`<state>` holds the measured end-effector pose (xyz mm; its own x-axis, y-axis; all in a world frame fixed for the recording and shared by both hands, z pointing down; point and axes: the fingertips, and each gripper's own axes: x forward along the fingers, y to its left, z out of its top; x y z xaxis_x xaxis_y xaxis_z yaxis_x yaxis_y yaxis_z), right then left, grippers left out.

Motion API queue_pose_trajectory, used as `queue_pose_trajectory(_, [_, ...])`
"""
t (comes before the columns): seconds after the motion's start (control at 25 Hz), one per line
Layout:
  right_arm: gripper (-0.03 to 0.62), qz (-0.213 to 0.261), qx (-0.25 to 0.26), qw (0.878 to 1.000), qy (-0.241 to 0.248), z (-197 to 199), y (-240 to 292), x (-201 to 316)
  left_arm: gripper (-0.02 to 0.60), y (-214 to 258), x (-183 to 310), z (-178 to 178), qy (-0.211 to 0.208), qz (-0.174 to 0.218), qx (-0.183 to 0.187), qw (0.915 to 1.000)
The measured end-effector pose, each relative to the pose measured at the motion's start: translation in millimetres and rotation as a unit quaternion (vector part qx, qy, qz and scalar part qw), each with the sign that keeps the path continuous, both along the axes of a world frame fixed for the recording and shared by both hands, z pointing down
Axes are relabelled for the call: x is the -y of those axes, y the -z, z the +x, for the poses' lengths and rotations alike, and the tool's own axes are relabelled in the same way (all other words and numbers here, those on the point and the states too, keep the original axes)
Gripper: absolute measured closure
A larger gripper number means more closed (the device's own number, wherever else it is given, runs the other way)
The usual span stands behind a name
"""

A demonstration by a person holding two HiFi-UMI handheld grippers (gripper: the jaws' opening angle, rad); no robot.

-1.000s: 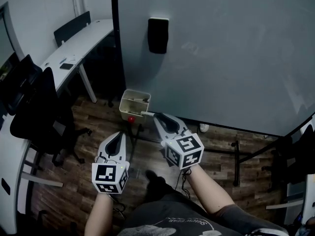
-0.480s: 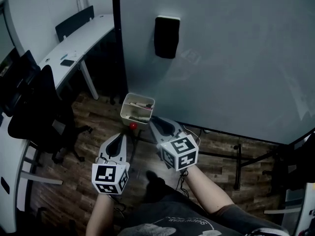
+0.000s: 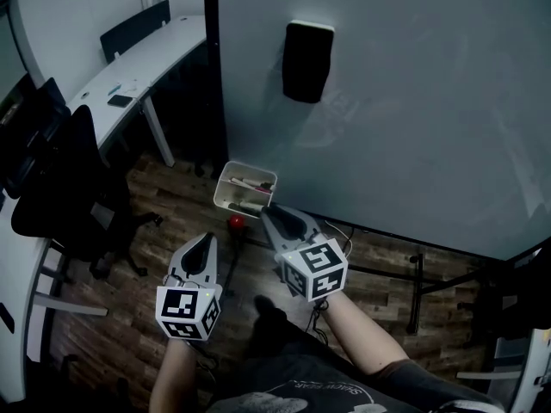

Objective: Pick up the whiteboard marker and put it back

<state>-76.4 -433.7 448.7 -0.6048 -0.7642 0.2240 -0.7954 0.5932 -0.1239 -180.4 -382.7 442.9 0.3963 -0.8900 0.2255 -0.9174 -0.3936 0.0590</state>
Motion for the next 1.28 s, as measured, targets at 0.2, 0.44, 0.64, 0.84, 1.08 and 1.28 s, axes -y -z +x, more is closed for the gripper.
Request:
queue_pose_trajectory(0.2, [0.51, -0.004, -0.011, 1.0, 0.002, -0.8, -7.3, -2.3, 0.568, 1.4, -4.5, -1.9, 0.001, 0.003, 0.001, 1.0])
queue_pose_trajectory(0.44, [0.488, 0.0, -0.014, 1.0, 0.006, 0.4, -2.8, -11.9, 0.568, 5.6, -13.6, -2.0, 0.003, 0.008, 0.004, 1.0])
queue_pose_trajectory(0.64, [0.473, 0.015, -0.013, 1.0, -0.008, 11.3, 12.4, -17.8, 0.568, 21.0, -23.5, 1.8, -0.003, 0.025, 0.011, 0.9996])
queue_pose_trajectory(0.84, [0.473, 0.044, -0.006, 0.999, -0.02, 19.0, 41.6, -35.8, 0.568, 41.0, -39.6, 5.4, -0.011, 0.046, 0.014, 0.9988])
queue_pose_trajectory(1.08, [0.474, 0.063, 0.001, 0.997, -0.037, 29.6, 60.2, -70.3, 0.568, 51.8, -69.4, 12.5, -0.028, 0.054, 0.007, 0.9981])
queue_pose_trajectory(1.28, [0.516, 0.067, 0.011, 0.996, -0.054, 40.8, 67.1, -105.1, 0.568, 54.7, -96.7, 22.4, -0.046, 0.057, 0.006, 0.9973])
